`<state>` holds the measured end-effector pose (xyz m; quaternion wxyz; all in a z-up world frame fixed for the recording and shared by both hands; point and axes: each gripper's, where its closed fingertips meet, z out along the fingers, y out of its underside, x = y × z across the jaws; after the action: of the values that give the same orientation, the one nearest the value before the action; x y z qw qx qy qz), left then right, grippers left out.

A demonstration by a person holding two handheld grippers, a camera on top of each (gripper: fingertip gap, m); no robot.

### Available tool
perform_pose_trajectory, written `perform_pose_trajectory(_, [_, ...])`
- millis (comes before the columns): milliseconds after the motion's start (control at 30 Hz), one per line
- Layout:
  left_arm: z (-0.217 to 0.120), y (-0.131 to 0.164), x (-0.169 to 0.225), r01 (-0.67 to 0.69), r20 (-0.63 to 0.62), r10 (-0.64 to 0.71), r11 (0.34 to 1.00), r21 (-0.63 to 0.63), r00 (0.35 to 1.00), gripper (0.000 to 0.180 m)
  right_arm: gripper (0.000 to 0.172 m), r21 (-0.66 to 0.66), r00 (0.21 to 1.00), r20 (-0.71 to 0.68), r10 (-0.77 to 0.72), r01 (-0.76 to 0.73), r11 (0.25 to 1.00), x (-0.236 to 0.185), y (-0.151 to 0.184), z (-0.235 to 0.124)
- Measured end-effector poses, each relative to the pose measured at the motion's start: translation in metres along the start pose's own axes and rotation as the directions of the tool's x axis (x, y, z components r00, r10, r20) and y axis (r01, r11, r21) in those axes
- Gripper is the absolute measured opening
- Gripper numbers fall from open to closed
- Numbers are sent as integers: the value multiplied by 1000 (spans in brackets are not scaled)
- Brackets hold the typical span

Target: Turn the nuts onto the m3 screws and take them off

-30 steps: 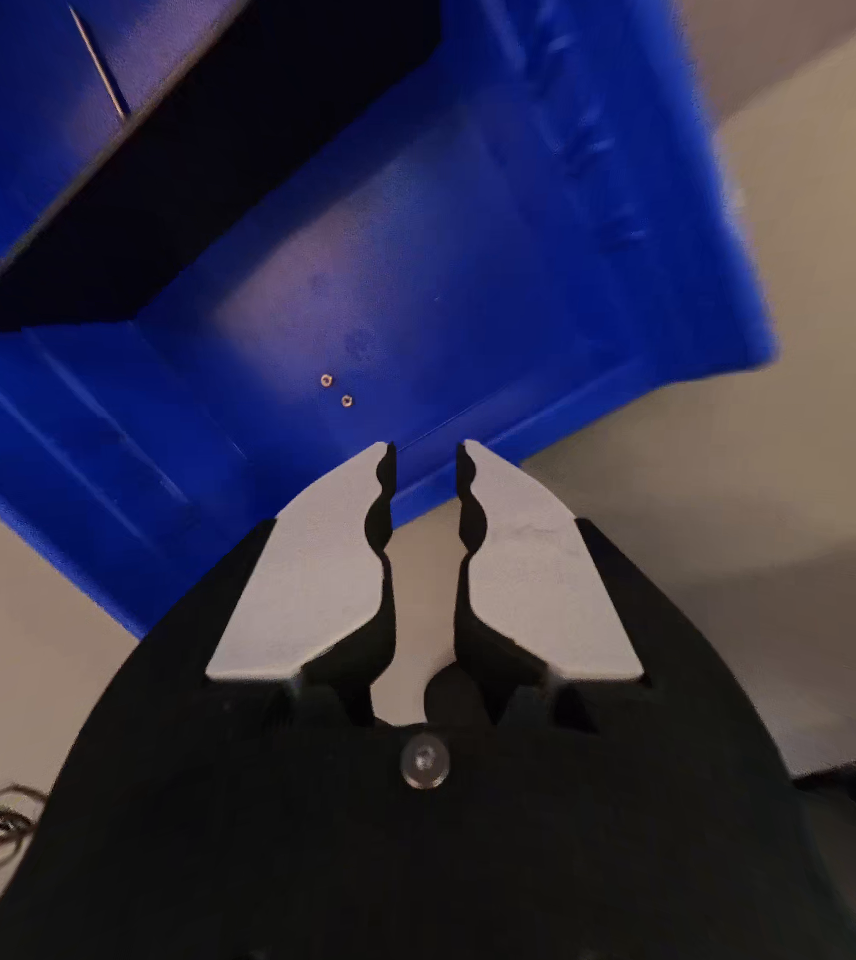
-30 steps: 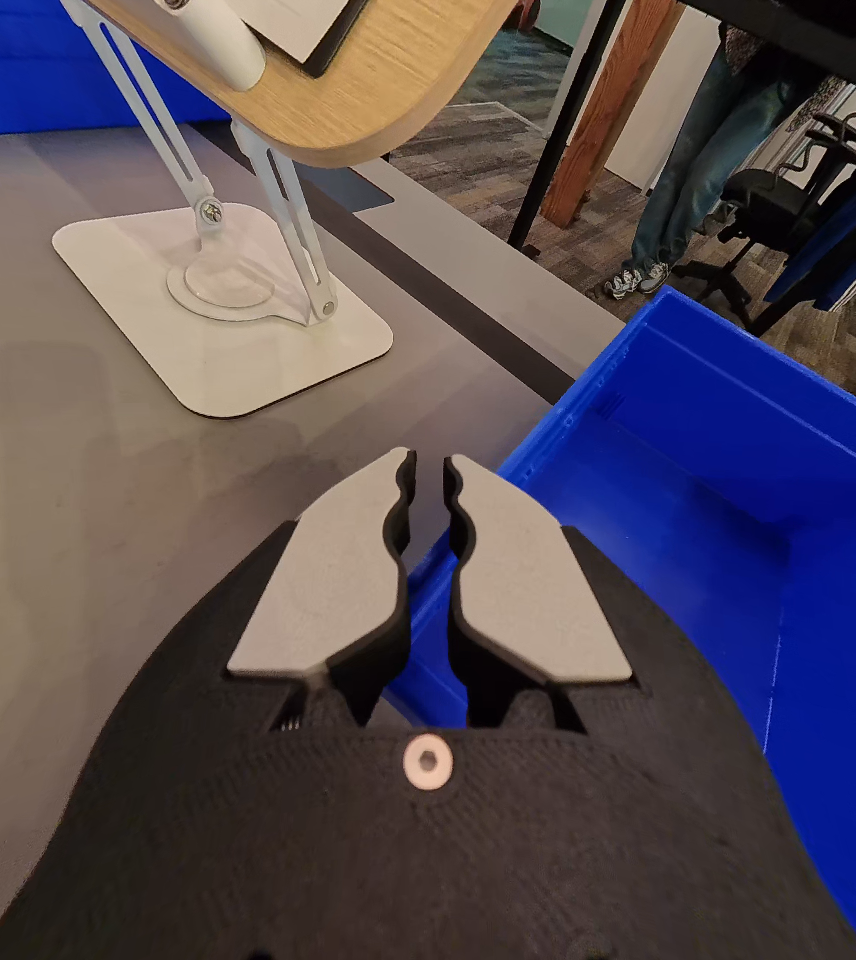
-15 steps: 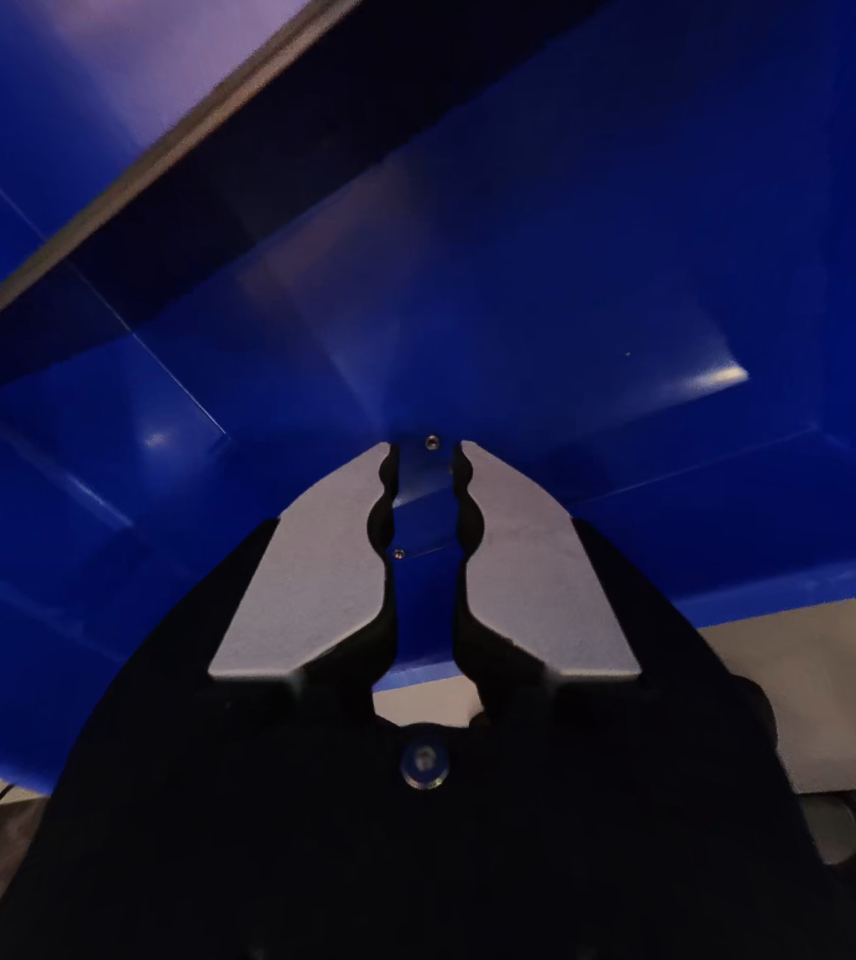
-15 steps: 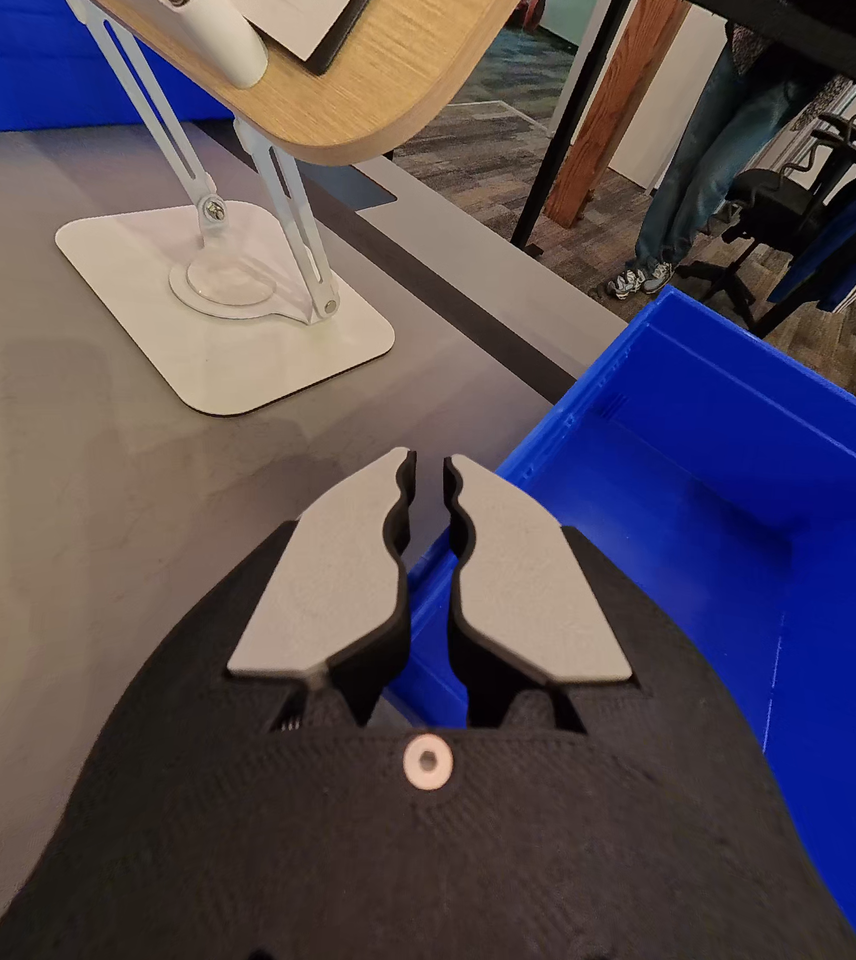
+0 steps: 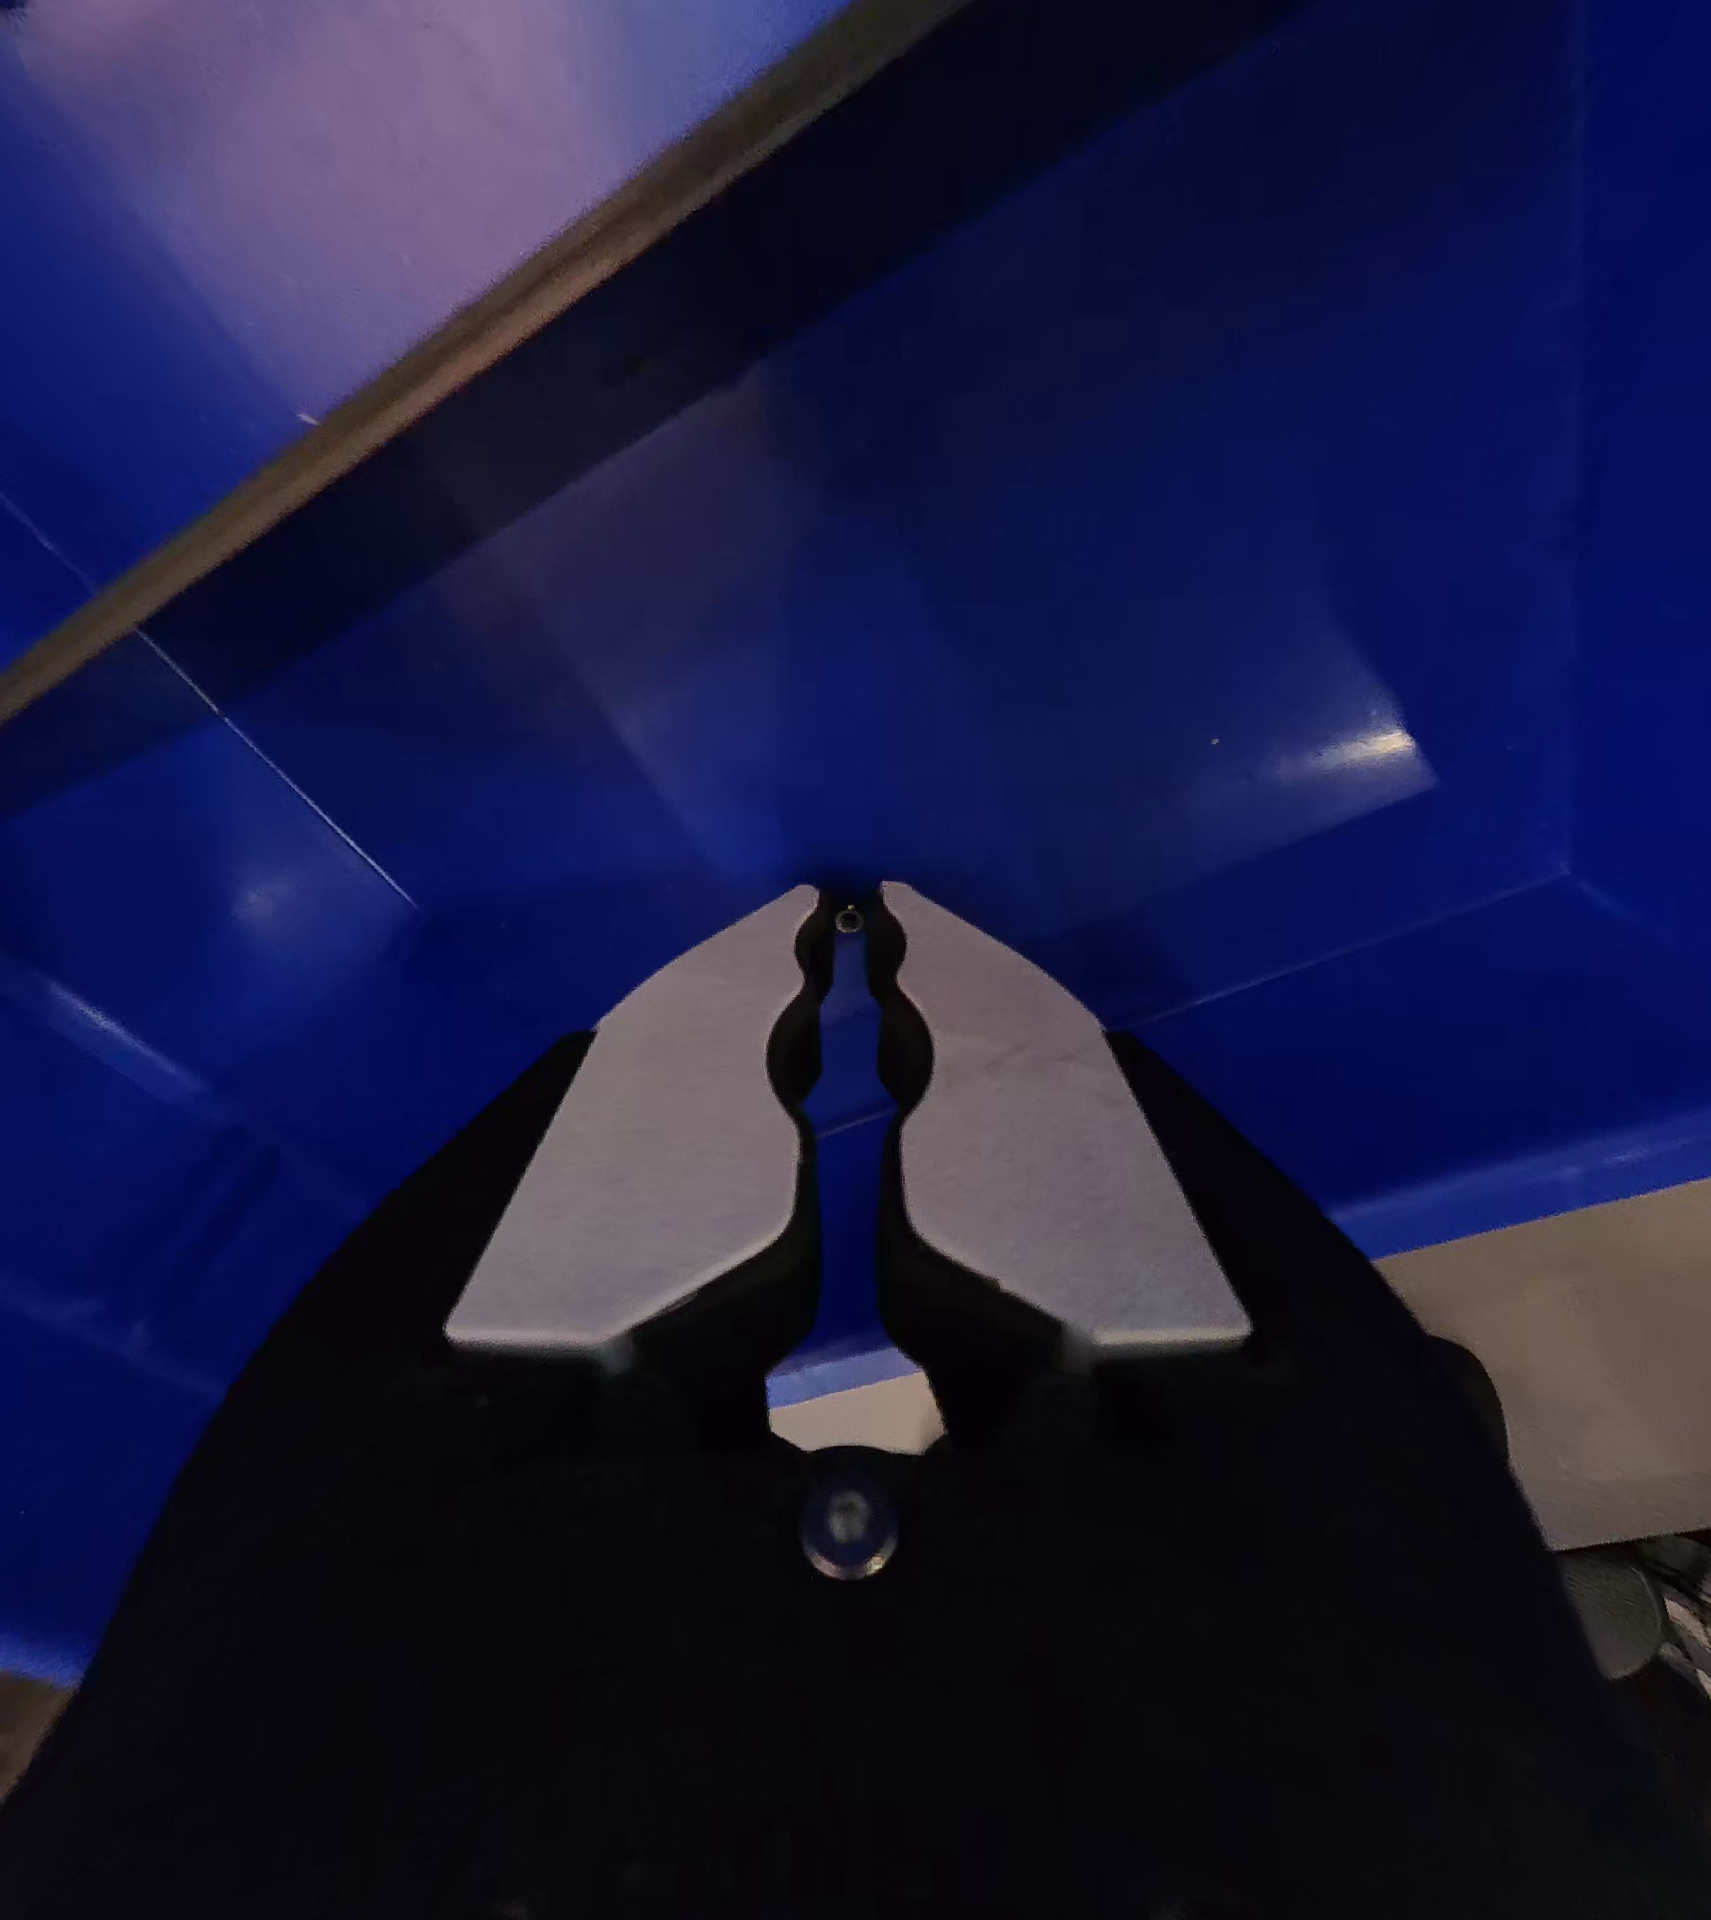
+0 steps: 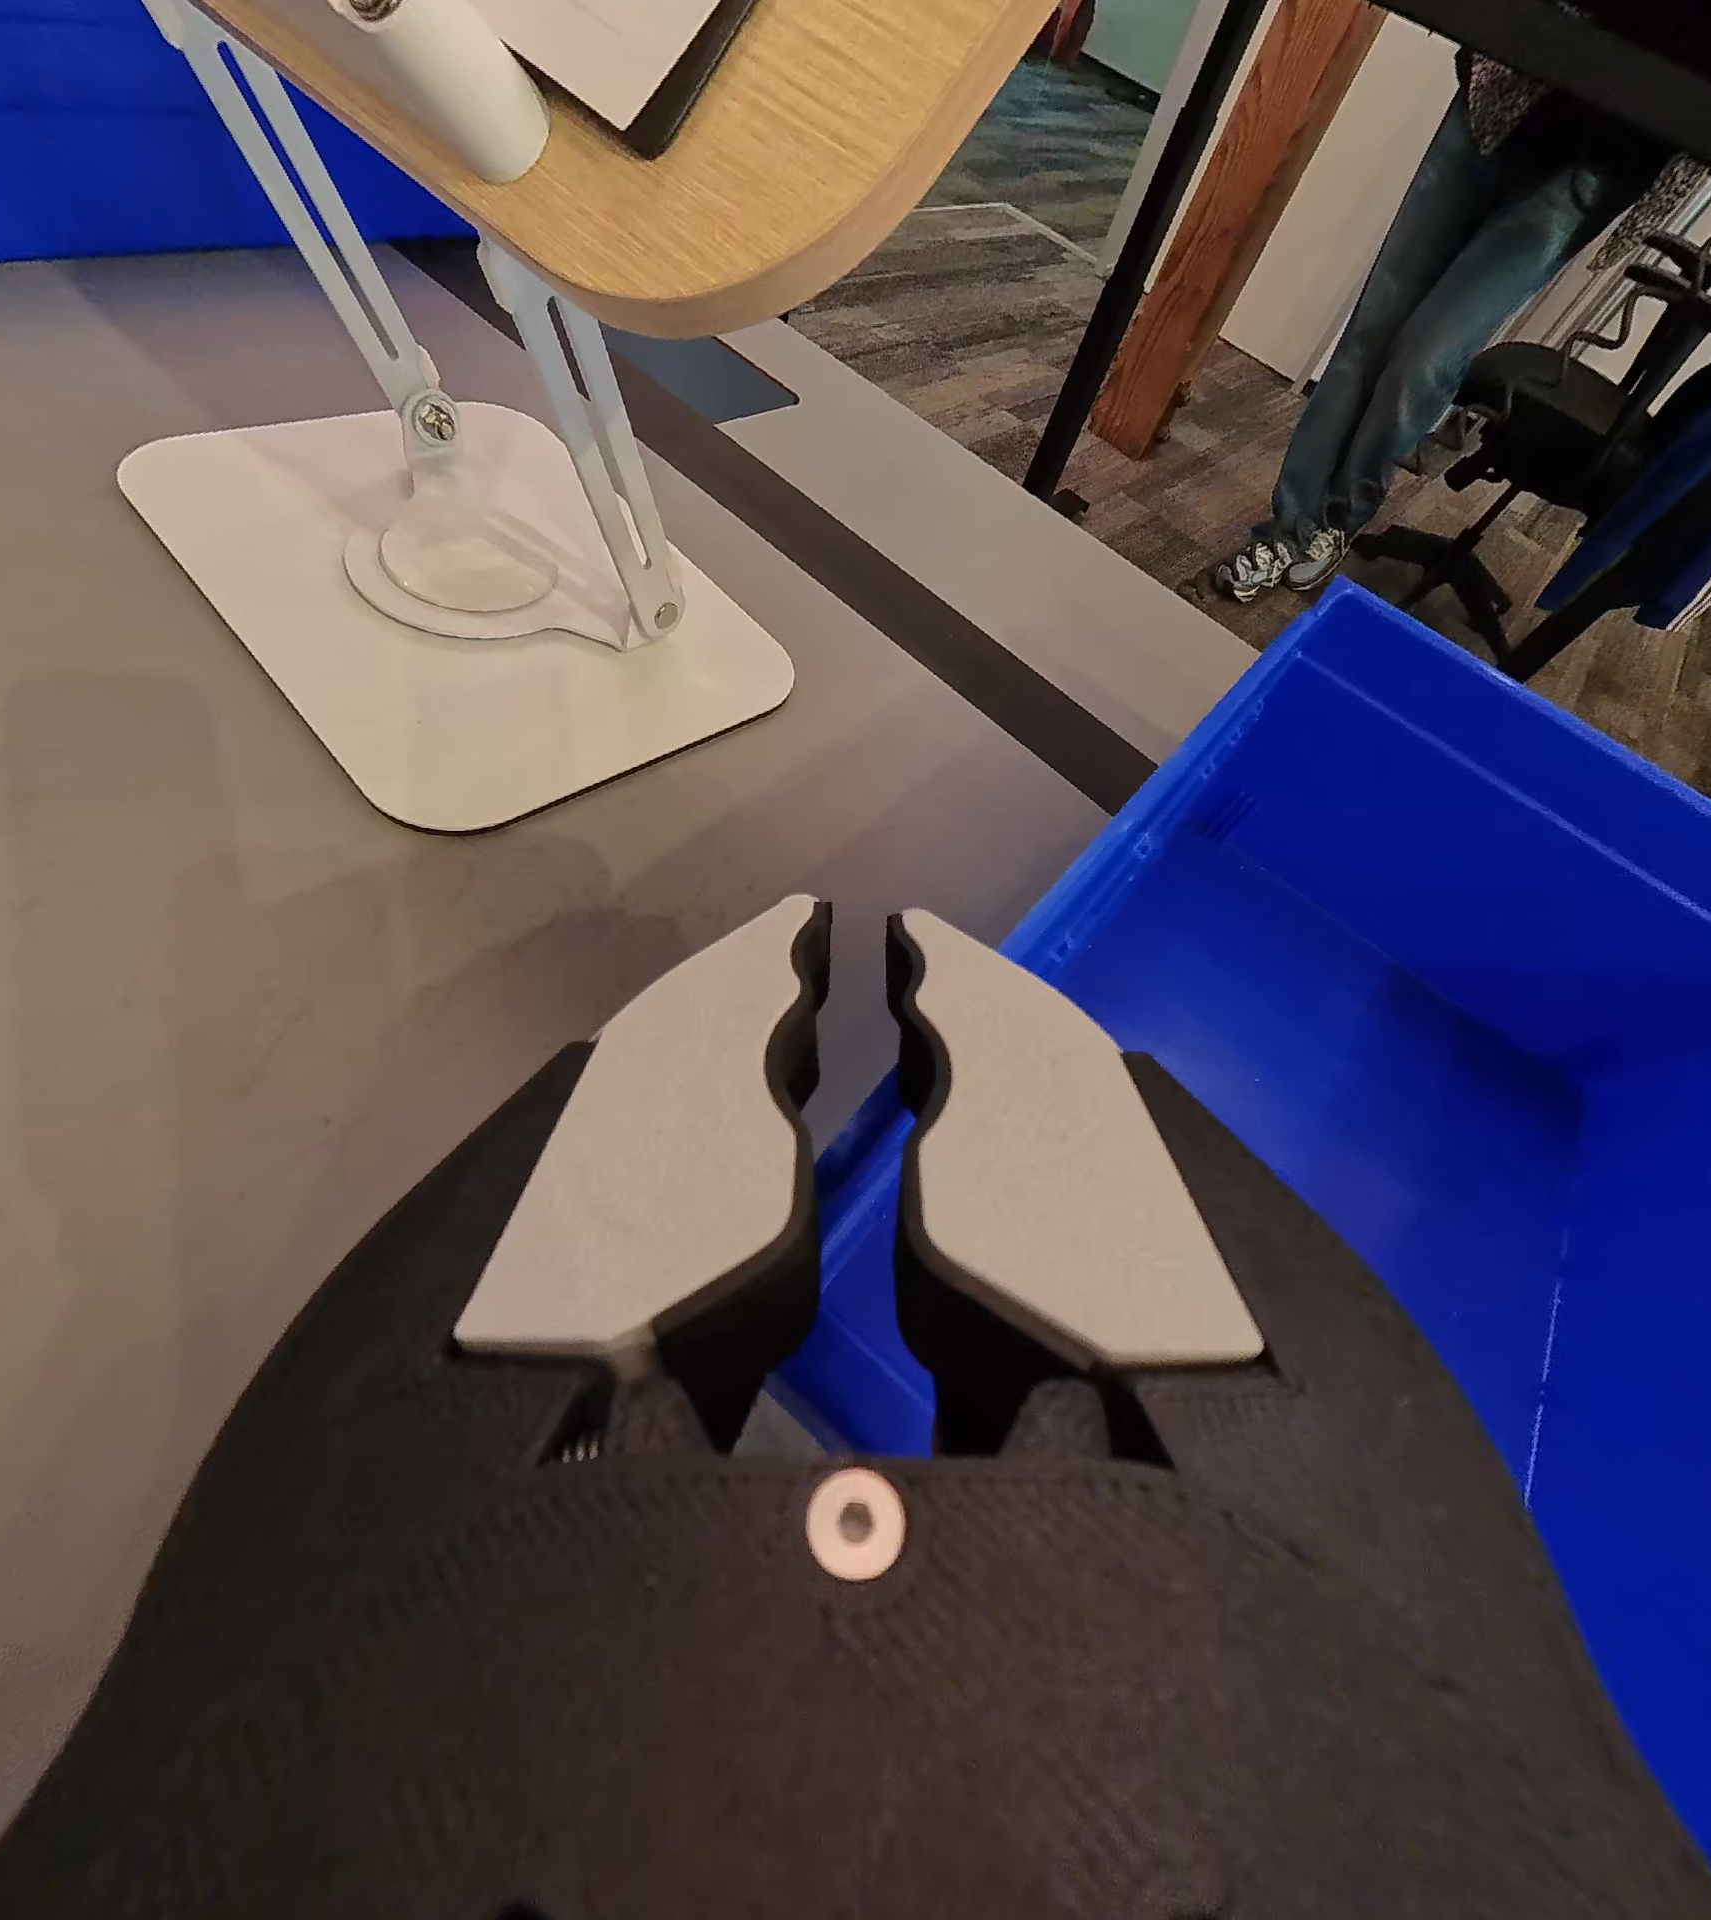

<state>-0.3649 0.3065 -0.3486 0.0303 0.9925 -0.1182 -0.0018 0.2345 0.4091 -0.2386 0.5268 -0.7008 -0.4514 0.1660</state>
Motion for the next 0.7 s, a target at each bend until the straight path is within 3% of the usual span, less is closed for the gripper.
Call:
perform_pose_trajectory(500, [-2,4,-2,5,-5,-5,1000,-3,1000,5,10,1,1000,1,-1,1,1000,0,-1,0])
perform_pose_trajectory(700, [-22,7,9,-14,-25,14,1000,27,1000,5,11,-2,1000,3,0,0,1000,-1,0,1])
